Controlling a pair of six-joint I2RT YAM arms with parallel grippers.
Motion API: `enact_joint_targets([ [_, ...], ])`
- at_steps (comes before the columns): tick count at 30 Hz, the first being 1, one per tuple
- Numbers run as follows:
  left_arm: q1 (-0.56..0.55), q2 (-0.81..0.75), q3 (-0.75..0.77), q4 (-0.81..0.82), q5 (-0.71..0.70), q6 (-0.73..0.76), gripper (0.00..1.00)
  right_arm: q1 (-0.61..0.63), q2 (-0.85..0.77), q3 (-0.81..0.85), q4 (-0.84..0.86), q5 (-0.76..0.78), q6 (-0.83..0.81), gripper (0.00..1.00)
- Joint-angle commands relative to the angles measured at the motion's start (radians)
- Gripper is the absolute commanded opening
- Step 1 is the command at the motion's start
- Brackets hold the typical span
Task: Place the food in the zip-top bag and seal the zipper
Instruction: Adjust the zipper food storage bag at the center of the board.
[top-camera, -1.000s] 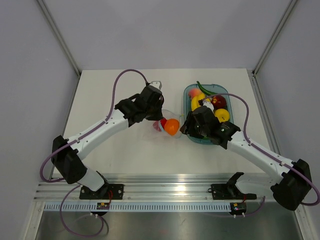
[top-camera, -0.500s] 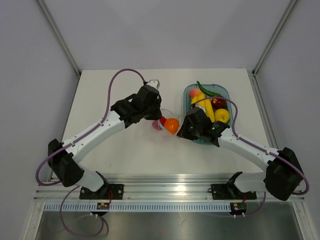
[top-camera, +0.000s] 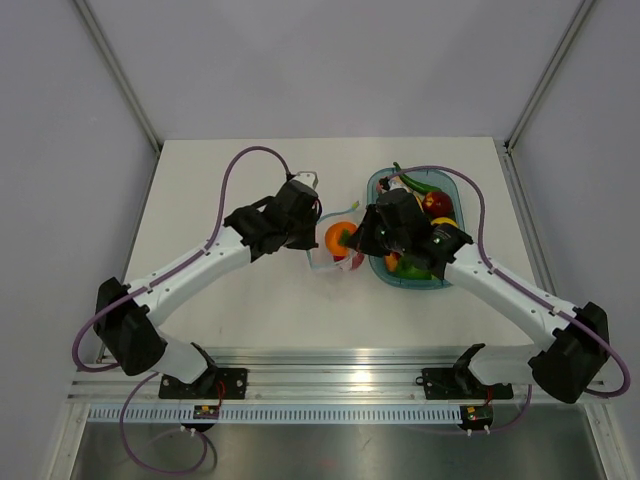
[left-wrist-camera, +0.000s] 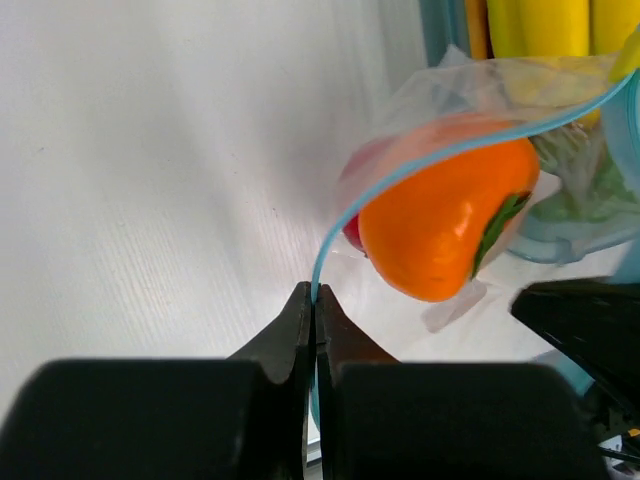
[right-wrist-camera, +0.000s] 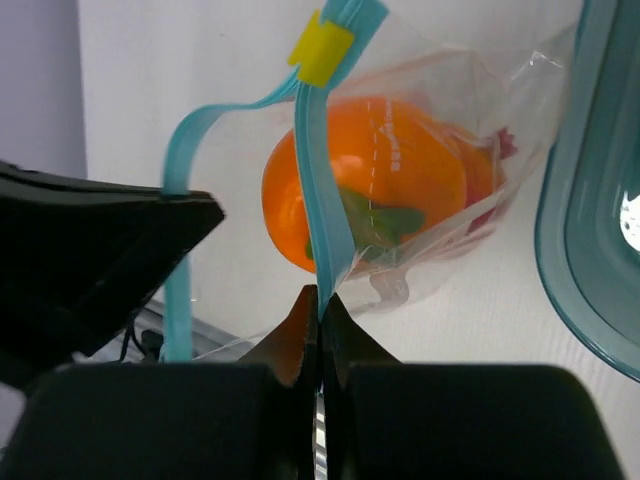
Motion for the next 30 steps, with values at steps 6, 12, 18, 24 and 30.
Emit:
enact_joint_targets([
  [6,0.008,0.042,0.031,0.028,-0.021,0.064,0.00,0.022,0.056,-0.003,0.019,-0.027,0.000,0.00],
  [12,0.008,0.042,0.034,0.021,-0.018,0.084,0.34,0.022,0.046,-0.032,0.024,0.009,-0.001,0.00],
  [18,0.008,0.027,0.049,0.008,-0.018,0.105,0.54,0.022,0.038,-0.018,0.009,0.024,-0.023,0.00],
  [24,0.008,0.042,0.066,0.004,0.010,0.110,0.35,0.020,0.034,-0.024,0.024,0.015,-0.015,0.00],
  [30,0.006,0.068,0.075,0.031,0.054,0.116,0.31,0.021,0.020,-0.029,0.015,0.019,-0.026,0.00],
])
